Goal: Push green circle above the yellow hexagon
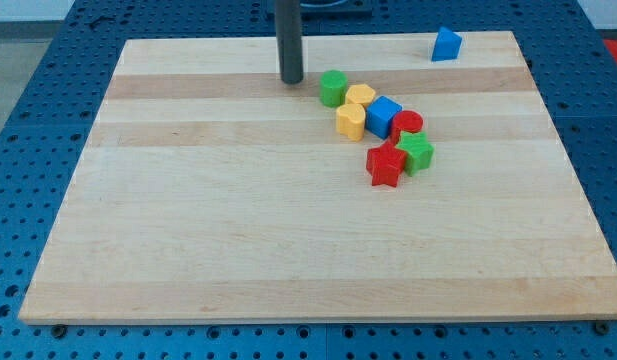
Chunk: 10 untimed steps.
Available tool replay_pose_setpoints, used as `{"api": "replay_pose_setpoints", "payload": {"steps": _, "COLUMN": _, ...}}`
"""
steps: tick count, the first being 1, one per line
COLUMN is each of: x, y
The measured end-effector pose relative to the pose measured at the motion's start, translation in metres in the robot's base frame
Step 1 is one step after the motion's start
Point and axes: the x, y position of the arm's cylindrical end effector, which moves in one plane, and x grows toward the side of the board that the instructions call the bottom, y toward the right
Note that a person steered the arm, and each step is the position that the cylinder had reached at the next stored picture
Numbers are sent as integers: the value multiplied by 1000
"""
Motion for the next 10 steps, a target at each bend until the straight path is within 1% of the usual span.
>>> {"api": "replay_pose_setpoints", "payload": {"steps": 1, "x": 52, "y": -2}}
{"api": "replay_pose_setpoints", "payload": {"steps": 2, "x": 85, "y": 0}}
{"api": "replay_pose_setpoints", "payload": {"steps": 3, "x": 84, "y": 3}}
{"api": "replay_pose_setpoints", "payload": {"steps": 8, "x": 35, "y": 51}}
{"api": "replay_pose_setpoints", "payload": {"steps": 9, "x": 24, "y": 74}}
{"api": "replay_pose_setpoints", "payload": {"steps": 10, "x": 18, "y": 83}}
